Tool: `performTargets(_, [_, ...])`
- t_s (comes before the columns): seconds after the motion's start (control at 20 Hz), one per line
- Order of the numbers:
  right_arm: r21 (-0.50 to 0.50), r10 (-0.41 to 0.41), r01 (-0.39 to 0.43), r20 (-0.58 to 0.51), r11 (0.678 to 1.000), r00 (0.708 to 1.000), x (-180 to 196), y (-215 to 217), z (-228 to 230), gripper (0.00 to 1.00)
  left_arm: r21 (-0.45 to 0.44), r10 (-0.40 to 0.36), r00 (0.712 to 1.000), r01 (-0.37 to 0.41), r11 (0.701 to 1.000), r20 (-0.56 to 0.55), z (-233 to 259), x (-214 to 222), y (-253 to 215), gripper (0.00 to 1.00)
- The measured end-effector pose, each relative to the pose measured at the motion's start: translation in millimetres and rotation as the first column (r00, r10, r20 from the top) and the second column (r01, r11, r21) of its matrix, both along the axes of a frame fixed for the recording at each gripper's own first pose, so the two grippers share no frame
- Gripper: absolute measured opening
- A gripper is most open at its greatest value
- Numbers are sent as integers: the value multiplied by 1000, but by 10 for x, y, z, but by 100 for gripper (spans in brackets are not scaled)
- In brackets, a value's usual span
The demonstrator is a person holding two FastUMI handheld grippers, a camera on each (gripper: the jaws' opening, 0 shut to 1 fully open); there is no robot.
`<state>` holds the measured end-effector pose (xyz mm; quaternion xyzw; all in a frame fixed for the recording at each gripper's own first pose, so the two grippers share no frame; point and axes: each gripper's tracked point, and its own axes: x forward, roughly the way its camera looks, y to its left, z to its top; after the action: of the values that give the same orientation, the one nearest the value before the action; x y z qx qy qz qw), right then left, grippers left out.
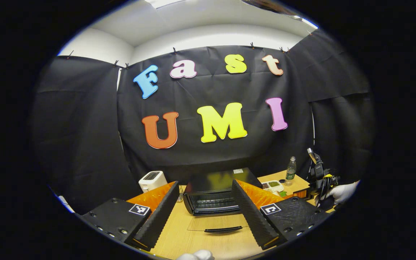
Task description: Open the electric oven with the left hand, put the food in, and close the electric oven.
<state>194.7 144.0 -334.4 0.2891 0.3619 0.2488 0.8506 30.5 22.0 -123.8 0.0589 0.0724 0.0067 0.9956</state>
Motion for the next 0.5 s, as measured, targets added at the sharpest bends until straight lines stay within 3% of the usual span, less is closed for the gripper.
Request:
performTargets(0.2, [143,-161,161,-16,976,987,-36,552,0,39,-42,-100,995,100,994,4,-108,-75,123,95])
performTargets(0.35, [257,-223,231,-61,938,973,38,1046,-117,39,-50,-149,989,148,988,-11,-201,-128,249,95])
performTargets(0.5, [285,-278,287,-73,914,958,198,1390,-290,38,-39,-177,984,176,984,-23,-313,-136,350,95])
